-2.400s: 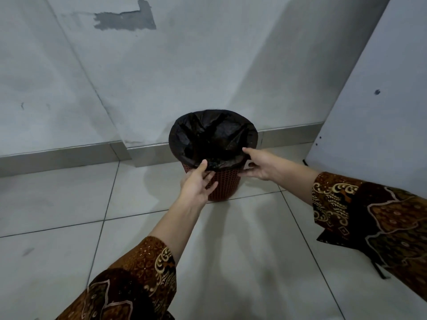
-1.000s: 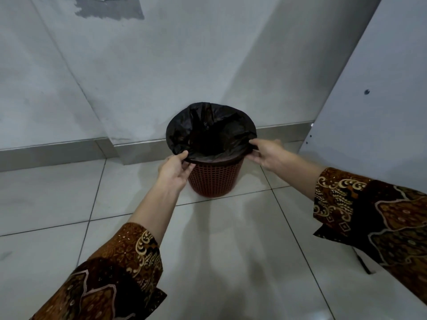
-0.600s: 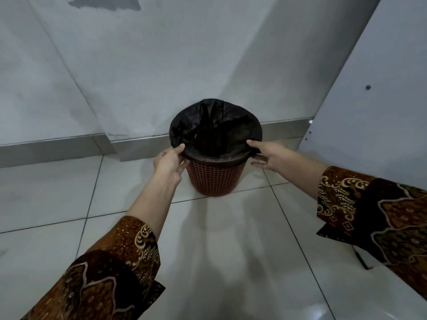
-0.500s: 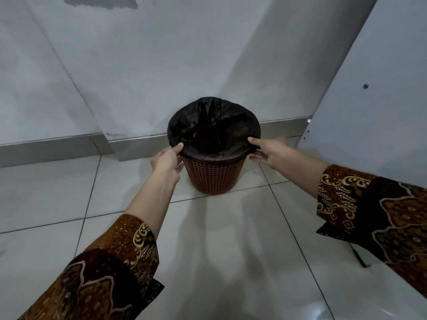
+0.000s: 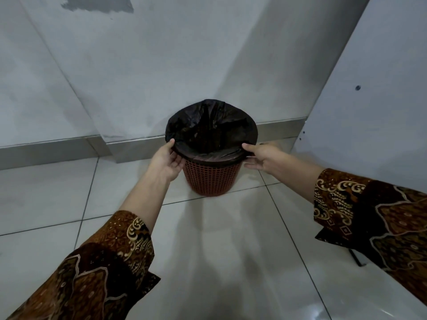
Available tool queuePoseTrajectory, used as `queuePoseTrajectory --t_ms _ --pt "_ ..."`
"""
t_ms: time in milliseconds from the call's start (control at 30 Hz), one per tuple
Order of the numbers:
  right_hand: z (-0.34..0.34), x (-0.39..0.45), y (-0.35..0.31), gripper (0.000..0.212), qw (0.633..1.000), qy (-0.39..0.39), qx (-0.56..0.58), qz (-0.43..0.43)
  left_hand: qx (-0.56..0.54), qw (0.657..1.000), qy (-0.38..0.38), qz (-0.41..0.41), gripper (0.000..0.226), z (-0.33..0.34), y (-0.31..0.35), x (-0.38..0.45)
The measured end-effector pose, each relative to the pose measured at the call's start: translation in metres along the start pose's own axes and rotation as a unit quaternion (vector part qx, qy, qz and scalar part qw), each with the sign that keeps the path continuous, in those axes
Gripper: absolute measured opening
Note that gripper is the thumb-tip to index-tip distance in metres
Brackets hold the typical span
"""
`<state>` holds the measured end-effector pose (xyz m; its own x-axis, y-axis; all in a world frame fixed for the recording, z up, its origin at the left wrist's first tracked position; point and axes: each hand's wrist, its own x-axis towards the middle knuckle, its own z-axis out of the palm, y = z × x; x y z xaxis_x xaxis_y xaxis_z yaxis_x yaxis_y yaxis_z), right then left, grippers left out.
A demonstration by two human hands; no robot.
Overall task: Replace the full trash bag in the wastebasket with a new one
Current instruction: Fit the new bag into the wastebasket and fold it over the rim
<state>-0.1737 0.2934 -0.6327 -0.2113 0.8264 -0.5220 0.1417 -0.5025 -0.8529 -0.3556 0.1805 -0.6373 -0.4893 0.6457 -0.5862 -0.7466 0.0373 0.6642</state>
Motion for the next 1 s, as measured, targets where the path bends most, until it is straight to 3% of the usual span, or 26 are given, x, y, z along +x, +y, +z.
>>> queuePoseTrajectory --t_ms 67,133,267,400,500,600,633,700,800,1000 --pt "0.002 -0.002 0.001 0.044 1.000 -0.009 0.018 -0.005 -0.018 0.999 0.014 0.048 0.033 0.004 -0.006 -0.006" --pt "0.005 -0.003 0.003 0.047 0.999 -0.006 0.044 -0.015 -0.002 0.994 0.067 0.089 0.034 0.005 -0.019 -0.010" --pt "0.008 -0.002 0.008 0.069 0.994 0.036 0.094 -0.037 0.062 0.984 0.142 0.084 0.038 0.012 -0.056 -0.030" --pt "0.013 -0.006 0.012 0.072 0.993 0.046 0.098 -0.054 0.047 0.996 0.064 0.041 0.033 0.028 -0.073 -0.039" --pt "0.024 -0.013 0.017 0.067 0.993 0.029 0.106 -0.045 0.037 0.997 0.055 0.030 0.015 0.034 -0.071 -0.033" --pt "0.032 -0.016 0.021 0.018 0.994 -0.009 0.104 -0.044 0.021 0.998 0.050 0.022 0.010 0.035 -0.067 -0.029" --pt "0.032 -0.017 0.021 0.012 0.995 -0.018 0.093 -0.039 0.011 0.999 0.043 0.021 0.011 0.035 -0.067 -0.027" --pt "0.029 -0.021 0.021 0.011 0.997 -0.035 0.062 -0.031 -0.020 0.999 0.028 0.025 0.008 0.034 -0.065 -0.026" --pt "0.022 -0.016 0.020 0.037 0.999 -0.024 0.044 -0.001 -0.041 0.998 0.021 0.041 0.007 0.031 -0.063 -0.024" --pt "0.027 -0.002 0.009 0.042 0.994 -0.052 0.096 0.003 -0.037 0.999 -0.008 0.032 0.005 0.022 -0.059 -0.018"
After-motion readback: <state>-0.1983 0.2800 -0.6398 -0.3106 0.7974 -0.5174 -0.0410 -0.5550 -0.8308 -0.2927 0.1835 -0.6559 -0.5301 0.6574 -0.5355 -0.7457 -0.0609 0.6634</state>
